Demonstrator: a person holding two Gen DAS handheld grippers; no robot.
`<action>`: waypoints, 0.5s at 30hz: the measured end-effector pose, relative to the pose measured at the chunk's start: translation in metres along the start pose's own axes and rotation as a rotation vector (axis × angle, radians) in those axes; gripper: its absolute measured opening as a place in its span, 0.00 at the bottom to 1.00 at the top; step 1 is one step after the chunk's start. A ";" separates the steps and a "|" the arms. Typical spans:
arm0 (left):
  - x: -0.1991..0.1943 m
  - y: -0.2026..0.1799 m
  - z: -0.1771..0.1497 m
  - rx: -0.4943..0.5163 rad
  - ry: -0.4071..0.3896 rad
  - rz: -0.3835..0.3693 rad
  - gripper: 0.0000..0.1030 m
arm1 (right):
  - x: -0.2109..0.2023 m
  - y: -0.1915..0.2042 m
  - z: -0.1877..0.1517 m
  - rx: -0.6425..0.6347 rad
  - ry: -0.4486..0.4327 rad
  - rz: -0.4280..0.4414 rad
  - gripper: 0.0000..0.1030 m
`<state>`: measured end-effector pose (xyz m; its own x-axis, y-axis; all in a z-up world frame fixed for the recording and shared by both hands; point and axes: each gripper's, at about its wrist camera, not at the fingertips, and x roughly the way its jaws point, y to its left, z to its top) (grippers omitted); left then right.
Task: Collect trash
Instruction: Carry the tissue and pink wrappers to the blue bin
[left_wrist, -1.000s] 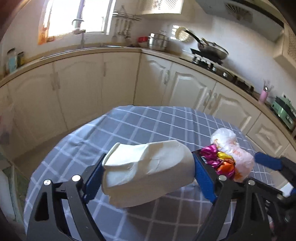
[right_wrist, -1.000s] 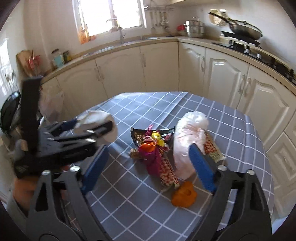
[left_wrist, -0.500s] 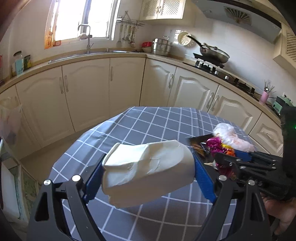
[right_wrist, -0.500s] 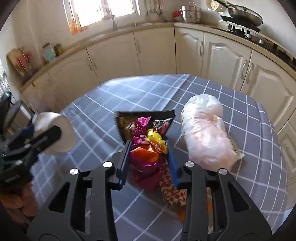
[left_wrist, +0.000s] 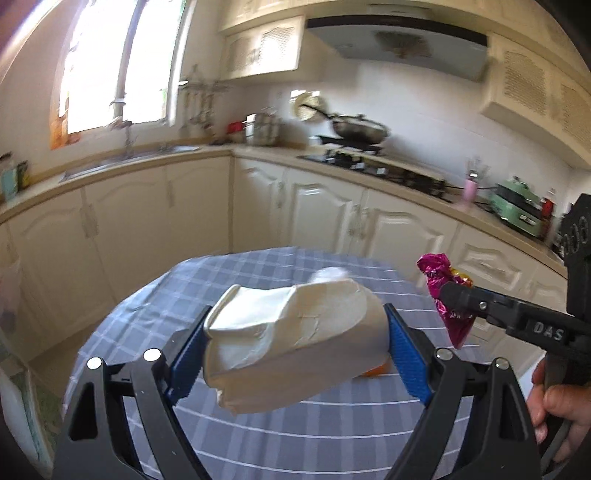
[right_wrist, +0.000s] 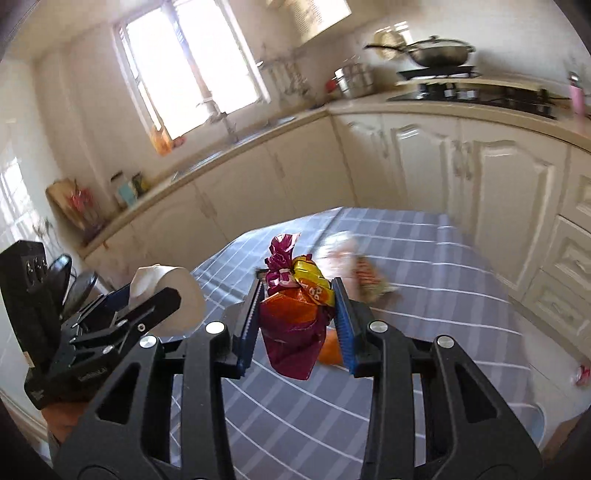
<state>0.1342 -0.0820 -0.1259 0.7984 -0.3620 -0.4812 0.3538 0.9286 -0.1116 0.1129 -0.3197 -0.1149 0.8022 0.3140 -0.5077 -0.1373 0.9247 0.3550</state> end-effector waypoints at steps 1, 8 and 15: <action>-0.002 -0.010 0.001 0.010 -0.004 -0.013 0.83 | -0.010 -0.010 -0.001 0.016 -0.010 -0.015 0.35; -0.007 -0.104 -0.006 0.097 -0.005 -0.151 0.83 | -0.096 -0.098 -0.018 0.155 -0.101 -0.128 0.35; 0.004 -0.223 -0.035 0.223 0.038 -0.333 0.83 | -0.178 -0.201 -0.061 0.315 -0.147 -0.302 0.35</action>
<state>0.0415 -0.2878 -0.1335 0.6046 -0.6333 -0.4831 0.6907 0.7190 -0.0780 -0.0382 -0.5486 -0.1439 0.8561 -0.0142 -0.5166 0.2801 0.8528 0.4408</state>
